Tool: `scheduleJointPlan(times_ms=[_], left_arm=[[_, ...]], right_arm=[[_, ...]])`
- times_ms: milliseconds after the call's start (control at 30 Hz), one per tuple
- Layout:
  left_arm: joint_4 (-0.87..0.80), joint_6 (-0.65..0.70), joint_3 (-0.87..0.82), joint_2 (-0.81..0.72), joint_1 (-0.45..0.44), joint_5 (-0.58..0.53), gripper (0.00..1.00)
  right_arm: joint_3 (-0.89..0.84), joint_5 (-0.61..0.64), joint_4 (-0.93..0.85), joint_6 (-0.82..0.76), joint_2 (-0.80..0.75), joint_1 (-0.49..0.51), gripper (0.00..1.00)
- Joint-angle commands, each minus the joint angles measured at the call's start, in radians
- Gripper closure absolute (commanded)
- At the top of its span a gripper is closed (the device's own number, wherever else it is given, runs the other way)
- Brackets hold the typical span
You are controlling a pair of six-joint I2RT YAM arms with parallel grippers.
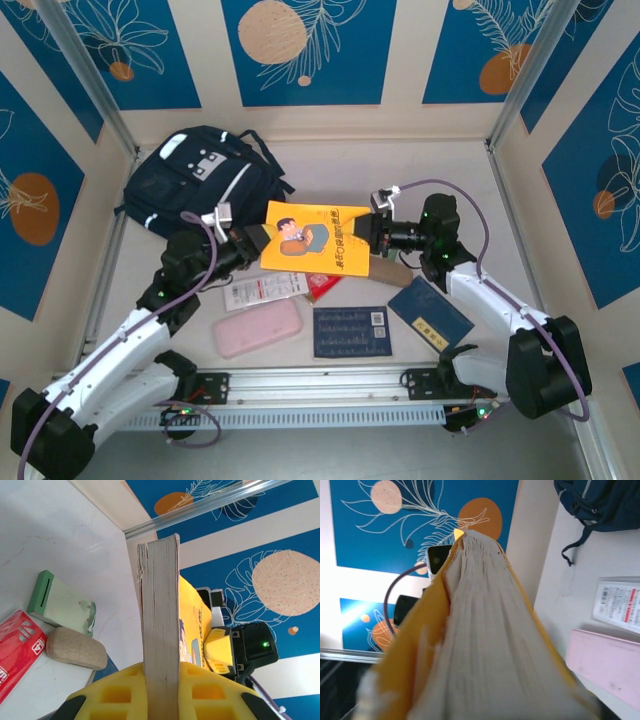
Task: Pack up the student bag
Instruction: Pick up the book from the center of the table.
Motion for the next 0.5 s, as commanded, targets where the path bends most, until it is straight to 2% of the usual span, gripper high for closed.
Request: scheduleJointPlan(times_ms=[0, 33, 100, 133, 200, 267, 333, 367, 467], left_arm=[[-0.036, 0.077, 0.062, 0.007, -0.003, -0.004, 1.0], [-0.04, 0.082, 0.065, 0.013, -0.003, -0.011, 1.0], [-0.027, 0.077, 0.067, 0.03, -0.002, -0.009, 1.0], [-0.027, 0.076, 0.068, 0.038, -0.003, -0.012, 1.0], [-0.03, 0.077, 0.065, 0.044, -0.003, -0.023, 1.0], [-0.037, 0.081, 0.062, 0.047, -0.002, -0.036, 1.0], [-0.037, 0.082, 0.06, 0.05, -0.003, -0.042, 1.0], [-0.04, 0.082, 0.06, 0.053, -0.003, -0.042, 1.0], [-0.077, 0.114, 0.081, 0.072, -0.003, -0.045, 1.0]], right_arm=[[0.042, 0.008, -0.148, -0.094, -0.044, 0.001, 0.76], [0.031, 0.011, -0.142, -0.088, -0.049, -0.007, 0.73], [0.008, 0.004, -0.102, -0.055, -0.052, -0.018, 0.56], [-0.003, -0.002, -0.077, -0.037, -0.052, -0.019, 0.51], [-0.016, -0.011, -0.046, -0.015, -0.051, -0.018, 0.46], [-0.027, -0.009, -0.028, -0.005, -0.057, -0.013, 0.45], [-0.037, -0.003, -0.019, 0.0, -0.066, -0.009, 0.49], [-0.042, 0.006, -0.016, 0.001, -0.069, -0.004, 0.54], [-0.044, 0.04, -0.058, -0.026, -0.082, -0.001, 0.85]])
